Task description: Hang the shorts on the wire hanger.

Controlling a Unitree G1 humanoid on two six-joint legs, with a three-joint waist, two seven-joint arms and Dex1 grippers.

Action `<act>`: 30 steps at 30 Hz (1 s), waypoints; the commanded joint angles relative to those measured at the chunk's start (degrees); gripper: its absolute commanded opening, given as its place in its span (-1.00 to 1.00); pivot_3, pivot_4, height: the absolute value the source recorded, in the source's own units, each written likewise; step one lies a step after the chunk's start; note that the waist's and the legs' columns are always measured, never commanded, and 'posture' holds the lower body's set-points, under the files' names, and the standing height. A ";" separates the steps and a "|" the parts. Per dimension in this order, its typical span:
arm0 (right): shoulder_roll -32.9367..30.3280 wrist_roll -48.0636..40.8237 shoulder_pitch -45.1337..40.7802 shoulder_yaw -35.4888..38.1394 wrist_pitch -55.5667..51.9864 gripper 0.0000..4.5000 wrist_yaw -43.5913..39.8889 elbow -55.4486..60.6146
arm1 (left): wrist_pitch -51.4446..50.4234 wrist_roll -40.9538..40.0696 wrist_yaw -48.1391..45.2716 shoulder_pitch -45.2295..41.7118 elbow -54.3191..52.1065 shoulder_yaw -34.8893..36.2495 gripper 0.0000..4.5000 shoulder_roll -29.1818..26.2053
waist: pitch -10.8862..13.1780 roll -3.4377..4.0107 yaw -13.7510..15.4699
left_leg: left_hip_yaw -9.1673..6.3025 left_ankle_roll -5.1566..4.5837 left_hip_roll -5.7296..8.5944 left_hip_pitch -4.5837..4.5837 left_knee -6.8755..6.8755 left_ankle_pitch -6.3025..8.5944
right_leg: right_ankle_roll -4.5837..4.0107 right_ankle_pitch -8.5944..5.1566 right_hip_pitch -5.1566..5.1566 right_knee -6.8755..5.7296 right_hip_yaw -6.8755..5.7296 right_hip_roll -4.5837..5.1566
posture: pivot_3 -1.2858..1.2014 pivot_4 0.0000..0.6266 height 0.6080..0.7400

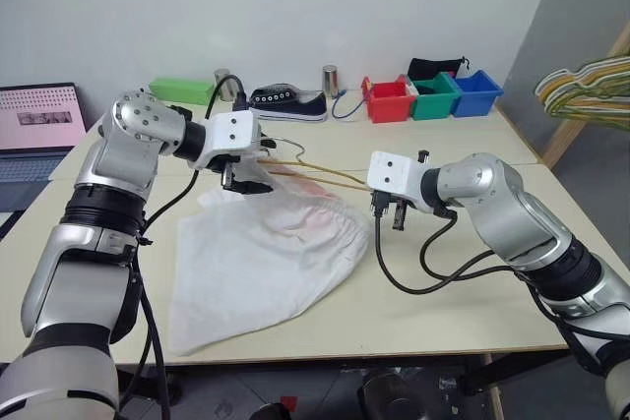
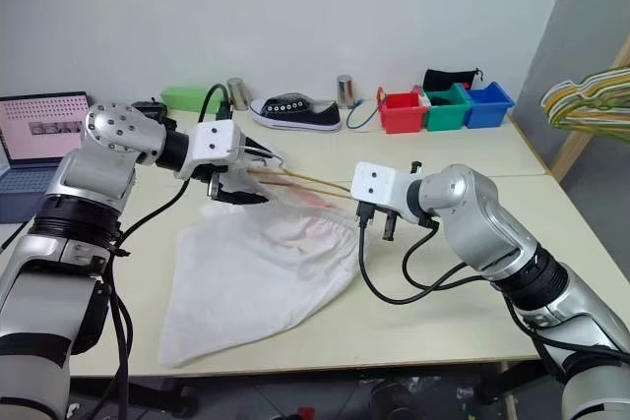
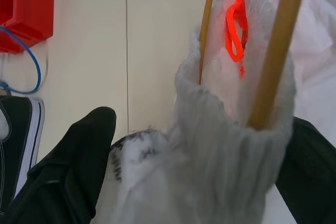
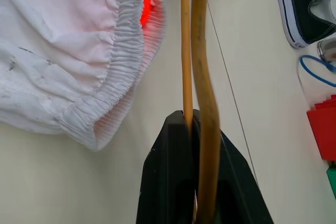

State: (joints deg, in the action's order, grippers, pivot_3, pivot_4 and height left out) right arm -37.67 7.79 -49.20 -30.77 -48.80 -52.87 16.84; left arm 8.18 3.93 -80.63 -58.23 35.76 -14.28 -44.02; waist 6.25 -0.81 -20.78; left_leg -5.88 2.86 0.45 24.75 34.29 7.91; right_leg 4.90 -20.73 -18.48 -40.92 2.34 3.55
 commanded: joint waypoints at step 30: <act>0.67 -1.46 -3.79 2.75 -2.76 -1.00 -1.58 5.89 | 1.22 1.55 -0.30 -1.36 2.30 0.66 -1.00 0.36 | -0.01 -0.01 -0.03 | -0.02 0.00 0.00 0.00 0.00 0.00 | 0.00 0.00 -0.01 -0.03 0.00 0.02 | -0.21 -0.99 1.00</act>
State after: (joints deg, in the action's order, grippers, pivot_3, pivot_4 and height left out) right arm -37.59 7.29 -50.27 -30.64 -52.13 -54.17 18.83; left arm 9.70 5.40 -81.88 -57.80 38.75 -14.32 -43.63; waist 6.24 -0.82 -20.81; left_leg -5.90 2.86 0.46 24.76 34.30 7.90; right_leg 4.90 -20.73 -18.49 -40.95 2.33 3.57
